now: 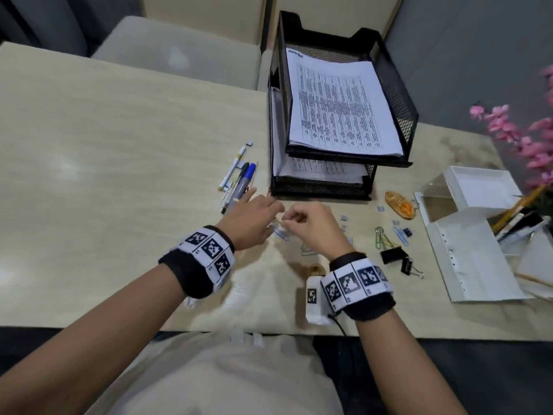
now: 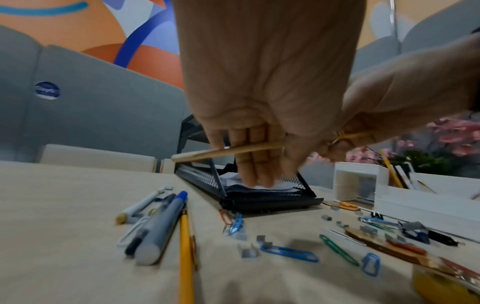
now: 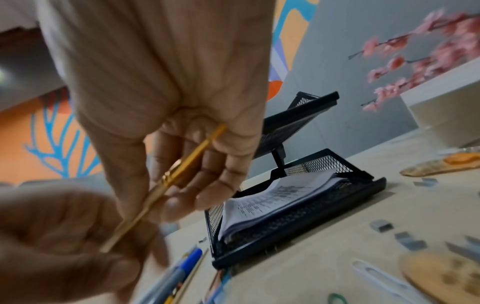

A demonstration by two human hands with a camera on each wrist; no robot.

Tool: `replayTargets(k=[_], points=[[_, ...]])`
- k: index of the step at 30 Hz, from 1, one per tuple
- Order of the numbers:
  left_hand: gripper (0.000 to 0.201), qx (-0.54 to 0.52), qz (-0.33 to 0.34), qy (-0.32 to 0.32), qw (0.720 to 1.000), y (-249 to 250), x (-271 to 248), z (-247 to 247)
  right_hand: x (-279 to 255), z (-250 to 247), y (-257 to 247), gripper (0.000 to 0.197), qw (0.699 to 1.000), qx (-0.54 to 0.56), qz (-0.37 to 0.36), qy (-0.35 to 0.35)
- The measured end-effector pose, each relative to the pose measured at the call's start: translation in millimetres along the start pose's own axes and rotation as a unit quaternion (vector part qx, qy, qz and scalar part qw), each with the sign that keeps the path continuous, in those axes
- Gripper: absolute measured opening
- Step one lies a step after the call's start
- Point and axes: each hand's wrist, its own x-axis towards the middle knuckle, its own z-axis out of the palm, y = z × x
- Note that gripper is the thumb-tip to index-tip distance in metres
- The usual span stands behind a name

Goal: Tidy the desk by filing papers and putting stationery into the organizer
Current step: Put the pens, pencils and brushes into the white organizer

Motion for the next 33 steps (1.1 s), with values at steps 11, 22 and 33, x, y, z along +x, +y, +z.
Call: replayTargets(k=[11, 22, 33], points=[[0.034, -0.172, -0.293, 0.113, 0.934, -79.5, -55.0, 7.1, 28.8, 78.7, -35.8, 0.017, 0.990, -0.028, 0.124, -0.068], [0.050, -0.259, -0.145, 0.048, 0.954, -68.2, -50.1, 14.6, 10.4, 68.3, -30.9, 0.020, 0.979, -0.123, 0.157, -0.042], [0.019, -0.292, -0.125, 0.073, 0.946, -45.7, -26.0, -1.1, 41.8, 13.2, -30.1, 0.022, 0.960, 0.242, 0.125, 0.062]])
